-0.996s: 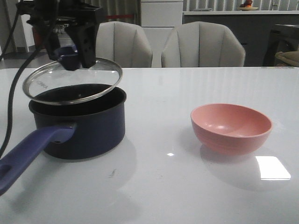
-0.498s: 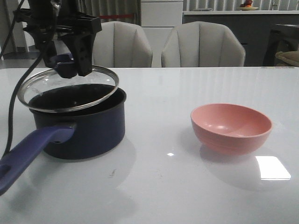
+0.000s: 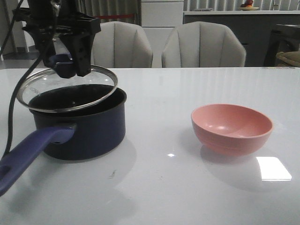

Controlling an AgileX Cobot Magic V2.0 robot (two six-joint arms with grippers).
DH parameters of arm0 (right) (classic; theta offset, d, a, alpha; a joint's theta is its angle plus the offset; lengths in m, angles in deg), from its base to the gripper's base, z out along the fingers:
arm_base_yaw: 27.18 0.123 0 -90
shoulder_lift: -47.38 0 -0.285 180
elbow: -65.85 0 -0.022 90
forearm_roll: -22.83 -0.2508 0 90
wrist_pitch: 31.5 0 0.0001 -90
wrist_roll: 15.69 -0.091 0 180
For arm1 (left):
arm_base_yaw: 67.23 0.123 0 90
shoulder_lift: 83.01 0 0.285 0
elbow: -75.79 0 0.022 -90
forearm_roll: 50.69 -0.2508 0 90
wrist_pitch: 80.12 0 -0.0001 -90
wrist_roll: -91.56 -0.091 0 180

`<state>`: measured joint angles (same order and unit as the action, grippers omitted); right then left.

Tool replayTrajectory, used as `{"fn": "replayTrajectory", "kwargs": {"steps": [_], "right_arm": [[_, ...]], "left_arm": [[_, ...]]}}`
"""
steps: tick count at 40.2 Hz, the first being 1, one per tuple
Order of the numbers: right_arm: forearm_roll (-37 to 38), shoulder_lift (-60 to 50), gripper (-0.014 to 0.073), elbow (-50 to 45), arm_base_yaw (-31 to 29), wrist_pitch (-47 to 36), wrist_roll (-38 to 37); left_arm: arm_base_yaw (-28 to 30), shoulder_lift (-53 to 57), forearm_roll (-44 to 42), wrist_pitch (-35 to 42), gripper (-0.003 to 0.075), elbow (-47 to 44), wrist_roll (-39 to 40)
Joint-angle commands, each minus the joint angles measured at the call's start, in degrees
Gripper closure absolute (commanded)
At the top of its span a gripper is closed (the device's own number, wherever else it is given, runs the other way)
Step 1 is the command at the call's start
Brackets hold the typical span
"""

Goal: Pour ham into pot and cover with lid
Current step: 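Lift the glass lid with the left gripper and move it over the pot, then lower the lid onto the pot rim with the left gripper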

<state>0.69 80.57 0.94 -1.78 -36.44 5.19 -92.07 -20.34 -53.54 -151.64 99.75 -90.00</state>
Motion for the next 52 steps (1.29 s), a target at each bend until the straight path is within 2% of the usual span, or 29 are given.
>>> {"fn": "replayTrajectory", "kwargs": {"steps": [1,23,38,52], "right_arm": [[0.1,0.2,0.0446,1.7,0.1,-4.2,0.4],[0.1,0.2,0.0446,1.7,0.1,-4.2,0.4],[0.1,0.2,0.0446,1.7,0.1,-4.2,0.4],[0.1,0.2,0.0446,1.7,0.1,-4.2,0.4]], "left_arm": [[0.0,3.4,0.5,0.9,0.0444,1.9,0.2],[0.0,0.4,1.3,1.0,0.0444,1.9,0.2],[0.0,0.1,1.3,5.6,0.0444,1.9,0.2],[0.0,-1.2,0.6,-1.3,0.0443,1.9,0.2]]}}
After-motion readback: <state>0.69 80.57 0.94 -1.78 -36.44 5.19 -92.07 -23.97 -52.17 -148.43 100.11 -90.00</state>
